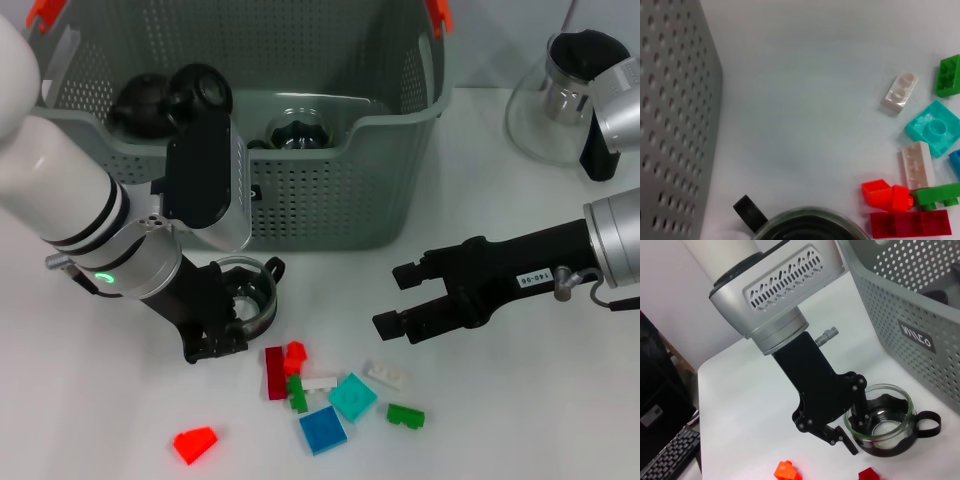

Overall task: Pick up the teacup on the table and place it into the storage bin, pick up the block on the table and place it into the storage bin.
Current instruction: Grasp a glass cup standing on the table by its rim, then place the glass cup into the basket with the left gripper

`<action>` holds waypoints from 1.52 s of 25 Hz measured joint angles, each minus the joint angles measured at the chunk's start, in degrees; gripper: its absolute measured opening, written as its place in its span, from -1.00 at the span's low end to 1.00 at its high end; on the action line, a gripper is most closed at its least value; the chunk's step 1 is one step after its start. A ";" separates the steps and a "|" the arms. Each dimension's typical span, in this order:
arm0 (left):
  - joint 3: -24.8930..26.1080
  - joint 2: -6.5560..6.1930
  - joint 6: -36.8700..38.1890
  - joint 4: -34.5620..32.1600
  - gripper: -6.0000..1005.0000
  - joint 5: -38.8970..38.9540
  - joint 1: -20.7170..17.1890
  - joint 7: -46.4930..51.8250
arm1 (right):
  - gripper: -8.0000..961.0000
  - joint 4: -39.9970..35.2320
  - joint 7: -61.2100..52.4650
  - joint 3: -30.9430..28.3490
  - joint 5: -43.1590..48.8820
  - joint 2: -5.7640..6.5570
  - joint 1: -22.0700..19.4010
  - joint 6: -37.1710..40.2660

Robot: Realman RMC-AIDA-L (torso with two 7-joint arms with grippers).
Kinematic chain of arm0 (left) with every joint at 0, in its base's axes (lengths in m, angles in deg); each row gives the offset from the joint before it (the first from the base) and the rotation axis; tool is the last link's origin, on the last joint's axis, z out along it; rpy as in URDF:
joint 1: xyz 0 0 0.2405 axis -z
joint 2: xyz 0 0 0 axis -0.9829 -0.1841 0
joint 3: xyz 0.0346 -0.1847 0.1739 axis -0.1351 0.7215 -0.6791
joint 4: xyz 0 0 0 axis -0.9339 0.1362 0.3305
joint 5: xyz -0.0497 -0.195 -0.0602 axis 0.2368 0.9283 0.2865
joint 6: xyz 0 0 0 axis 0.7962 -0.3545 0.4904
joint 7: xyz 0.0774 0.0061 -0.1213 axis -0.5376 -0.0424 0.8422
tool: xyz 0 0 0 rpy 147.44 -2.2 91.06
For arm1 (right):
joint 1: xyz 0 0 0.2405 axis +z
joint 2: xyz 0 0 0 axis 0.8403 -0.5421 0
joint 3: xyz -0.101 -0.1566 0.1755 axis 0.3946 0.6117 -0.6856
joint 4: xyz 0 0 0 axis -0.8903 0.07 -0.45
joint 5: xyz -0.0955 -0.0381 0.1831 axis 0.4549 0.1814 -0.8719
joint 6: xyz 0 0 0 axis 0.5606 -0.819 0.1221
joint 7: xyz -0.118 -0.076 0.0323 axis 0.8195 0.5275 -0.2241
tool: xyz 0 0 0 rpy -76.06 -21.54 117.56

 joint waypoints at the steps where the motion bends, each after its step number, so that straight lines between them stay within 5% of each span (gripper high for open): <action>1: 0.00 0.00 0.03 -0.02 -0.60 -0.01 0.00 0.10 | 0.94 -0.03 0.00 0.00 0.00 0.00 -0.01 0.00; 11: 0.19 -0.22 3.91 -1.27 -0.86 -0.10 0.33 0.05 | 0.94 -0.05 0.03 0.00 -0.05 0.02 -0.18 0.09; 18: 3.20 -0.21 15.98 -9.98 -0.87 1.51 0.60 0.87 | 0.94 0.06 0.37 -0.03 0.04 0.18 -0.18 -0.05; 29: 15.08 -0.63 30.51 -22.31 -0.88 11.73 5.05 5.05 | 0.94 0.04 0.69 -0.62 -0.13 0.17 -0.11 0.09; 34: 23.60 -2.46 30.35 -23.10 -0.88 14.57 9.24 5.46 | 0.94 0.04 0.71 -0.69 -0.18 0.11 -0.17 0.35; 38: 26.82 -5.16 22.12 -19.16 -0.88 15.18 11.99 7.09 | 0.94 0.16 0.71 -0.71 -0.18 0.07 -0.24 0.27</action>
